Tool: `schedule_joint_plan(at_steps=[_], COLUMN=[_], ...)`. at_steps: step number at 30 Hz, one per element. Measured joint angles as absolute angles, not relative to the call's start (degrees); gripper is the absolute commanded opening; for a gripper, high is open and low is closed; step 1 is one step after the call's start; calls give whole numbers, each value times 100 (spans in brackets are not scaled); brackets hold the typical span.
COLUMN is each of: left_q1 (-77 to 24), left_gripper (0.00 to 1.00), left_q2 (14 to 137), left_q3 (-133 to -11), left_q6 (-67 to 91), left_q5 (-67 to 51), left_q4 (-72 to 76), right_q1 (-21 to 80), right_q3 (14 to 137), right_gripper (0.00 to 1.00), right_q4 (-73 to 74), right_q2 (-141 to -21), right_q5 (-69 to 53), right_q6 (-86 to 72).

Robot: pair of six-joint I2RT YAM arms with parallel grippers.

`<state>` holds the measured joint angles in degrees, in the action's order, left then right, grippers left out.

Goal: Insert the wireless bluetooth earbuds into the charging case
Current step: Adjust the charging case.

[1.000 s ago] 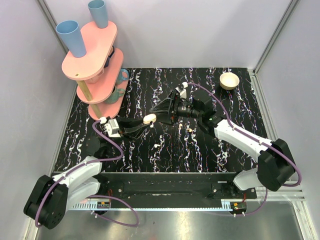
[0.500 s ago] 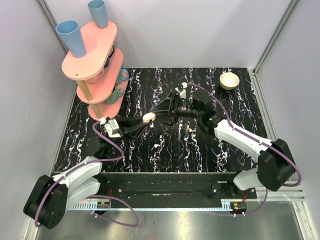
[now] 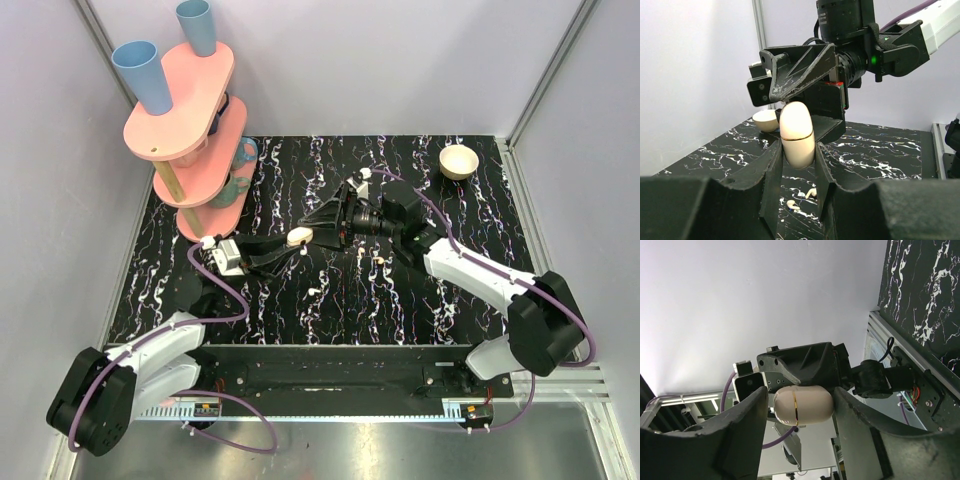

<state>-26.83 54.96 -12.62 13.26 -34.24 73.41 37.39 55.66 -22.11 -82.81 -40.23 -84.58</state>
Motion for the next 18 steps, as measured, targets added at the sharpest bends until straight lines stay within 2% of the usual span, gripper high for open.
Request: schedule_joint_plan(at_steps=[2, 12, 15, 18], left_q1=[-2692, -2698, -2700, -2707], left_gripper=[0, 0, 0, 0], left_q2=[5496, 5496, 5496, 5496], left_q3=[-1262, -1262, -1262, -1262], left_q6=[1323, 1284, 1284, 1282], left_q5=[-3422, -3391, -3382, -3376], left_q4=[7341, 7347, 7347, 7352], right_q1=[3739, 3739, 3739, 3739], right_q3=[5557, 5557, 5557, 5557], right_gripper=[56, 61, 60, 55], right_q4=[-2211, -2147, -2145, -2145], right_q2=[-8281, -8239, -8235, -8235], right_q5=[-4018, -4003, -4003, -4003], right_q6=[-8468, -8379, -8370, -8353])
